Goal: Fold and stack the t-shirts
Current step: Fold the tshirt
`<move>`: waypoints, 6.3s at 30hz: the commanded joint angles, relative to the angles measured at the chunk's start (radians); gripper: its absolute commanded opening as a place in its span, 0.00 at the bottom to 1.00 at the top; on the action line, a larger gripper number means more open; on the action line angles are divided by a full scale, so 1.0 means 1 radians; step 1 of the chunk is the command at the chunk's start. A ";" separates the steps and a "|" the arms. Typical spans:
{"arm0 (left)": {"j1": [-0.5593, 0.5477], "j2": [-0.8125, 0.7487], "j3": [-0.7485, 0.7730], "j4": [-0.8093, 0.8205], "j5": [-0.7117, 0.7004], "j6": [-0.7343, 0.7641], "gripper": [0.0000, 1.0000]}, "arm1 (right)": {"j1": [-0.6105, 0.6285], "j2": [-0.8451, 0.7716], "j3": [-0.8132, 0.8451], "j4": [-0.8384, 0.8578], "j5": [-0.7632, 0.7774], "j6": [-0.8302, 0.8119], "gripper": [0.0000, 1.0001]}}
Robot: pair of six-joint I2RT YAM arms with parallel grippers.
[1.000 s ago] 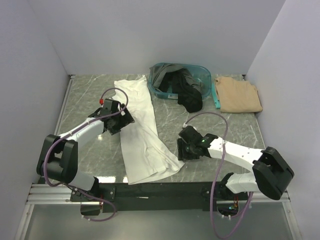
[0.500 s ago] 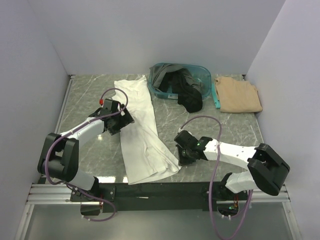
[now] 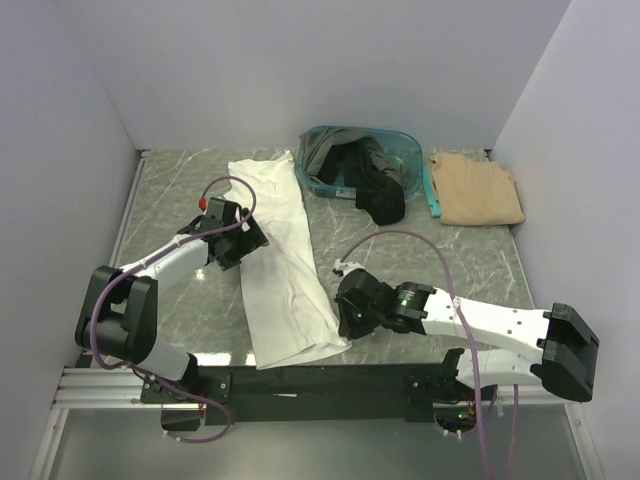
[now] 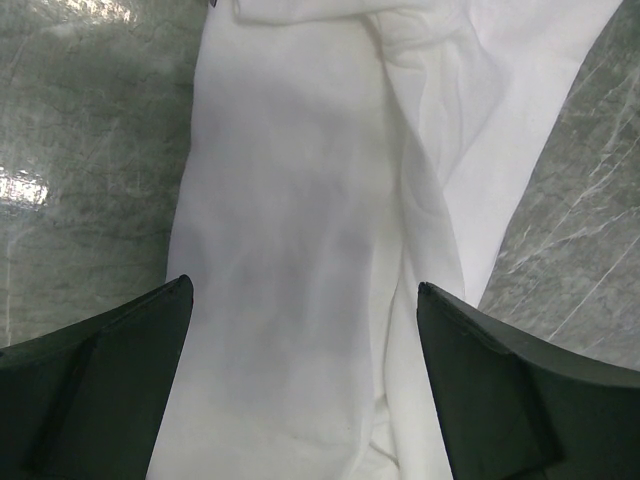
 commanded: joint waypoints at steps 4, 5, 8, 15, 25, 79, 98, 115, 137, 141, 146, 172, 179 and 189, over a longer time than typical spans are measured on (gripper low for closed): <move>0.005 -0.037 0.001 0.010 -0.025 0.000 0.99 | 0.150 0.045 0.081 0.050 -0.061 -0.038 0.00; 0.006 -0.040 0.001 0.010 -0.027 -0.004 0.99 | 0.172 0.076 0.091 0.059 -0.062 -0.040 0.00; 0.006 -0.047 -0.003 0.005 -0.031 -0.005 0.99 | 0.222 0.139 0.132 0.090 -0.066 -0.049 0.00; 0.008 -0.055 -0.009 0.001 -0.033 -0.010 1.00 | 0.253 0.261 0.209 0.134 -0.083 -0.055 0.00; 0.011 -0.067 -0.006 -0.021 -0.024 -0.010 0.99 | 0.269 0.422 0.287 0.160 -0.175 -0.109 0.24; -0.500 -0.650 -0.520 -0.381 0.268 -0.393 0.04 | 0.038 0.209 -0.170 0.361 -0.250 0.121 0.17; -0.598 -0.758 -0.377 -0.421 0.170 -0.511 0.01 | 0.060 0.020 -0.068 0.137 -0.146 0.149 0.00; -0.233 -0.513 -0.126 -0.253 -0.080 -0.346 0.01 | -0.187 0.343 0.388 0.130 -0.123 -0.087 0.00; 0.034 -0.155 0.038 -0.098 -0.074 -0.191 0.01 | -0.354 0.783 0.893 0.010 -0.175 -0.270 0.00; 0.043 -0.083 0.067 -0.073 -0.062 -0.160 0.01 | -0.367 0.834 0.931 0.011 -0.198 -0.280 0.00; 0.052 -0.018 0.086 -0.061 -0.048 -0.149 0.01 | -0.386 0.904 0.977 0.027 -0.216 -0.274 0.02; 0.005 -0.055 0.015 0.082 0.082 -0.129 0.99 | -0.319 0.653 0.592 0.324 -0.465 -0.210 0.84; 0.014 0.136 0.184 0.060 -0.042 -0.109 1.00 | -0.304 0.688 0.526 0.386 -0.482 -0.237 0.84; 0.037 0.293 0.322 0.011 -0.011 -0.082 1.00 | -0.304 0.760 0.580 0.363 -0.353 -0.280 0.84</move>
